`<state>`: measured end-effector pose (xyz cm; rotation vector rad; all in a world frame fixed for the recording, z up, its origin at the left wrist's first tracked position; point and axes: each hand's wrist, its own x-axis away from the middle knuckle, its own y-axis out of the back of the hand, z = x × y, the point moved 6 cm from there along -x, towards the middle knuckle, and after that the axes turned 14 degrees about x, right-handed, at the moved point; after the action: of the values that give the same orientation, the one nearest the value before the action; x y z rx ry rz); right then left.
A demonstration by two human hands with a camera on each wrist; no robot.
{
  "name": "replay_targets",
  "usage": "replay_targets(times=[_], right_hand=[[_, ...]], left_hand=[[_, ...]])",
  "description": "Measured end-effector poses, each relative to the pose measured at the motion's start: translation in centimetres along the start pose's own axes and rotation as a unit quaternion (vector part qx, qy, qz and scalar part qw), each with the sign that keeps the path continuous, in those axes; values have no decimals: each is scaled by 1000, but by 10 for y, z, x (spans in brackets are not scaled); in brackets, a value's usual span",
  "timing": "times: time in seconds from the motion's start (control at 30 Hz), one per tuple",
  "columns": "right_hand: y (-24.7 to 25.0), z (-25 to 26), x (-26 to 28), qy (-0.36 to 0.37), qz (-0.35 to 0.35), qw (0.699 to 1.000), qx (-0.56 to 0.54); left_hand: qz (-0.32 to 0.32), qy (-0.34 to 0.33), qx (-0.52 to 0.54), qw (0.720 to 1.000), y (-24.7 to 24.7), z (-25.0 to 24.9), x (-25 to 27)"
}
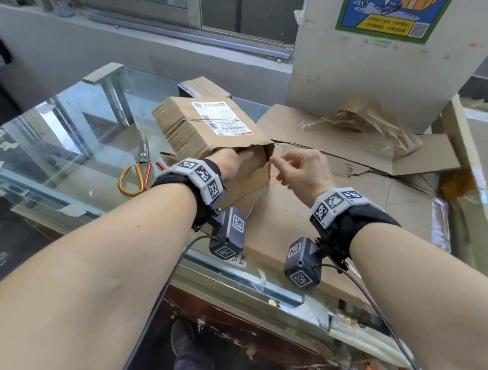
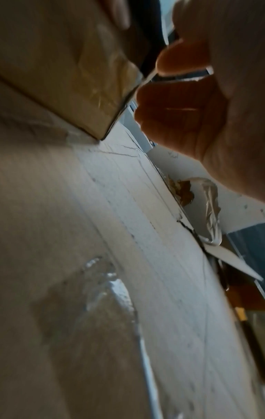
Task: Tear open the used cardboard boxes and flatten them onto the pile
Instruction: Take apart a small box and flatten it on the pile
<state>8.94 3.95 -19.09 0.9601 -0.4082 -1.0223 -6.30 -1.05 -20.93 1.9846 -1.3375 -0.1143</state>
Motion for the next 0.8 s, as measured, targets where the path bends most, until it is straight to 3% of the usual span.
replay_targets(times=[0.07,0.2,0.3,0.43,0.63,0.8], right_hand=[[3,-7,-3,-68,-8,997,-38],[-14,-4,2,-181,126,975,-37],[-22,1,8,-219,160,961,-50],[-26,7,12,-262,181,942,-103],[-33,8,10,-268,224,933,-88],[-25,6,6,-218,189,953,-93]], left_hand=[[0,-8,12,1000,-2,1,-1],[7,2,-13,1000,-4,-3,5],[9,22,11,1000,-2,-6,10],[51,-20,-41,998,-2,-12,19],[63,-46,-35,996,-7,-16,24],[9,-70,57,996,-1,-23,26]])
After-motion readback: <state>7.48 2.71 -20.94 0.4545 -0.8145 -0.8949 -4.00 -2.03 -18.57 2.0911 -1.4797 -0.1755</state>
